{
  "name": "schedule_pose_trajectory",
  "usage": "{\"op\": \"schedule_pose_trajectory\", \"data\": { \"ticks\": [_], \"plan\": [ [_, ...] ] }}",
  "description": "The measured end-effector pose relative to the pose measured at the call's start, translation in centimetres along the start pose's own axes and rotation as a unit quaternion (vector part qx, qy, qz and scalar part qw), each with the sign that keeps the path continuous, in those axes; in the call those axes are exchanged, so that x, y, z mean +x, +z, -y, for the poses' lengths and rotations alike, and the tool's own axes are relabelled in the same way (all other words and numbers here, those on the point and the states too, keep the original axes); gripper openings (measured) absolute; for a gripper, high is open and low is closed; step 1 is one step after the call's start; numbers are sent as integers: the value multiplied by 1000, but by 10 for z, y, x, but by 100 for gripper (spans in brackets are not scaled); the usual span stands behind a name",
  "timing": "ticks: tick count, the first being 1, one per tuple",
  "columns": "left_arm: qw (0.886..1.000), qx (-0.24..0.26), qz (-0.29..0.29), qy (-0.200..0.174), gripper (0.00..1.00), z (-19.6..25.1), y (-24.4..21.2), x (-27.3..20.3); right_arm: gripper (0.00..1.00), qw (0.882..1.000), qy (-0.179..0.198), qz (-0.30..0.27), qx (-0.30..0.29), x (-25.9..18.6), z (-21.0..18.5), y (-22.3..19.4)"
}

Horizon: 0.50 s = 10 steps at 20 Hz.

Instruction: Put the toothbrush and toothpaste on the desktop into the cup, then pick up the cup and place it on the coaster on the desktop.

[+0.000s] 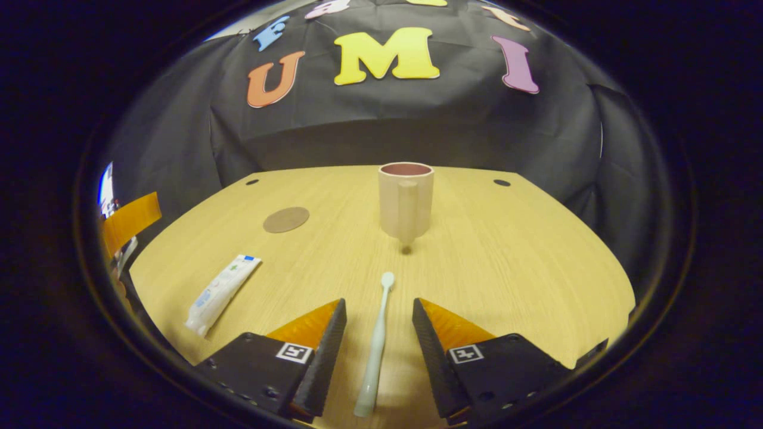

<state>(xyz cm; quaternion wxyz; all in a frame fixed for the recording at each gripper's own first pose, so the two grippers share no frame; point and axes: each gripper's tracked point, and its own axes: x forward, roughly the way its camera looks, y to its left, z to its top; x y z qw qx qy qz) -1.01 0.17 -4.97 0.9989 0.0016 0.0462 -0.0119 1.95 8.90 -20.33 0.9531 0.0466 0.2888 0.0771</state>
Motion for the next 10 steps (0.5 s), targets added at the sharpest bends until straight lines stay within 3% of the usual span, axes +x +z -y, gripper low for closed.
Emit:
{"op": "schedule_pose_trajectory", "data": {
  "ticks": [2, 4, 5, 6, 9, 10],
  "plan": [
    [1000, -1, -13, -2, 99, -1, -8, -1, 49, 1000, 4, -18, 15, 6, 2, -7],
    [1000, -3, -27, -7, 99, 2, -16, 0, 41, 999, 19, -39, 26, 7, -4, -16],
    [999, -4, -33, -8, 99, 2, -20, -1, 42, 999, 16, -33, 25, 7, -1, -13],
    [999, -6, -40, -9, 99, 2, -23, 0, 21, 999, 9, -33, 20, 10, 1, -14],
    [998, -15, -61, -16, 99, 7, -34, 0, 18, 999, 13, -37, 23, 10, 2, -13],
    [997, -17, -70, -20, 99, 9, -38, 0, 8, 999, 16, -39, 23, 10, 2, -14]
  ]
}}
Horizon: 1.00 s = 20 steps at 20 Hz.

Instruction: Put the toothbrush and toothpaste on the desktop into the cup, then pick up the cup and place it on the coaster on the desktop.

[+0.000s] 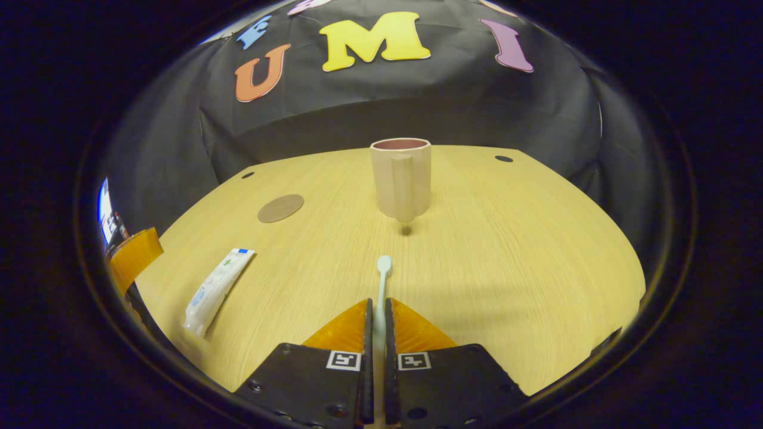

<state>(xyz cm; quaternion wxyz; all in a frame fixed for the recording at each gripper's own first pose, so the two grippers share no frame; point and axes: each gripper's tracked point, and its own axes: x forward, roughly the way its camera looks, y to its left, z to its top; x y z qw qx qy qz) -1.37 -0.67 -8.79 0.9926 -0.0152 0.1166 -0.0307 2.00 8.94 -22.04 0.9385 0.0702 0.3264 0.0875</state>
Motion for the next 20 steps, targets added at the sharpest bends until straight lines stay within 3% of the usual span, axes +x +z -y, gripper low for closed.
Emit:
{"op": "schedule_pose_trajectory", "data": {
  "ticks": [4, 7, 20],
  "plan": [
    [999, 8, -36, -4, 99, 6, -18, 3, 0, 1000, 3, 5, -4, -2, 3, 1],
    [997, -4, -80, -18, 99, 16, -38, 5, 1, 1000, 19, 14, -6, -8, -3, 1],
    [987, 1, -161, -6, 98, 14, -75, 13, 0, 985, 41, 164, -38, -69, -12, 52]
  ]
}}
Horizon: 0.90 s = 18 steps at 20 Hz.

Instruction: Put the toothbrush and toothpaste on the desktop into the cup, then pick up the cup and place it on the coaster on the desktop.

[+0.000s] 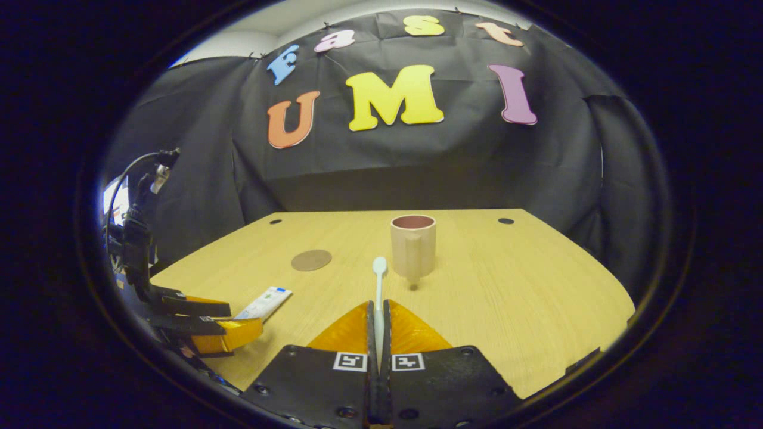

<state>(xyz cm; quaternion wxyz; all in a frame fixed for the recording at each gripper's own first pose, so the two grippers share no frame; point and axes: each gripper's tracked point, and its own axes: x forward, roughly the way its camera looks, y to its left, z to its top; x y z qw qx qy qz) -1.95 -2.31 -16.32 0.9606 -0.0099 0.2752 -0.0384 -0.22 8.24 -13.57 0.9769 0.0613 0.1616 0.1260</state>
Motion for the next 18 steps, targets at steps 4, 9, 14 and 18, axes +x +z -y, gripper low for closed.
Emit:
{"op": "schedule_pose_trajectory", "data": {
  "ticks": [4, 9, 14, 18],
  "plan": [
    [1000, -8, 0, -11, 92, 3, 5, 14, 4, 1000, 1, 26, -12, -8, -1, 14],
    [1000, -10, -23, 0, 84, 2, -4, 20, 0, 999, 1, 43, -13, -18, -1, 27],
    [1000, -10, -11, -6, 71, 7, -1, 21, 1, 999, -2, 49, -6, -21, 3, 32],
    [1000, 4, -15, 6, 61, 1, -4, 23, 0, 999, -4, 42, -2, -20, 6, 30]
  ]
}}
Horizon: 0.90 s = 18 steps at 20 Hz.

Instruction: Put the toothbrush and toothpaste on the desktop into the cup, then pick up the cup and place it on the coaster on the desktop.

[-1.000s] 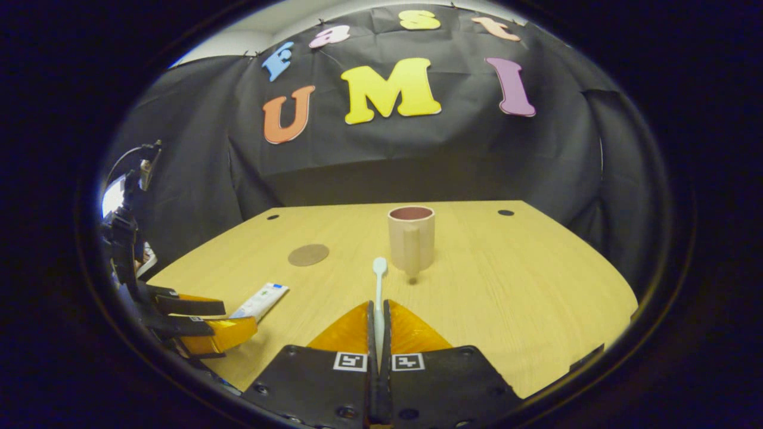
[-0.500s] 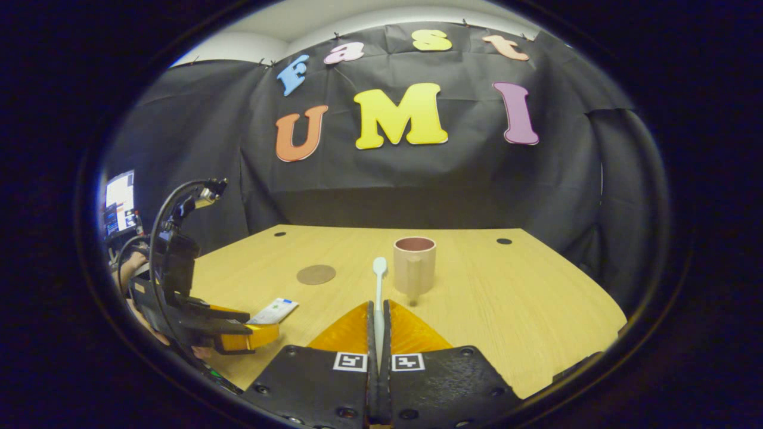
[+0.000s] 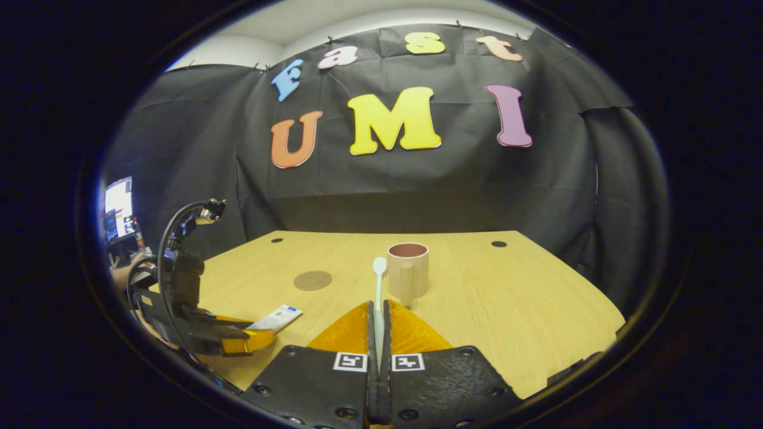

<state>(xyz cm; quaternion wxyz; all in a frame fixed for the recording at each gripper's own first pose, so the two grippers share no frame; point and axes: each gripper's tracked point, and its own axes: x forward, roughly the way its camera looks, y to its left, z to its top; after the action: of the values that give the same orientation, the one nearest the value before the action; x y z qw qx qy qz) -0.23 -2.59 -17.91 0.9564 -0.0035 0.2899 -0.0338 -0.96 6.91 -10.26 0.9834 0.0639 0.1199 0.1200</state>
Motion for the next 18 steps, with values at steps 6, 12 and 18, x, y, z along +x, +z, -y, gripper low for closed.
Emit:
{"op": "schedule_pose_trajectory", "data": {
  "ticks": [6, 12, 18],
  "plan": [
    [999, 38, 9, 7, 45, -3, -1, -1, 0, 1000, -5, -2, 5, 0, 3, 1],
    [997, 20, 70, 10, 41, -5, 25, -19, 0, 1000, -13, 16, 5, -5, 10, 19],
    [987, 12, 161, -10, 41, 11, 79, -59, 0, 998, -16, 55, -2, -7, 14, 58]
  ]
}}
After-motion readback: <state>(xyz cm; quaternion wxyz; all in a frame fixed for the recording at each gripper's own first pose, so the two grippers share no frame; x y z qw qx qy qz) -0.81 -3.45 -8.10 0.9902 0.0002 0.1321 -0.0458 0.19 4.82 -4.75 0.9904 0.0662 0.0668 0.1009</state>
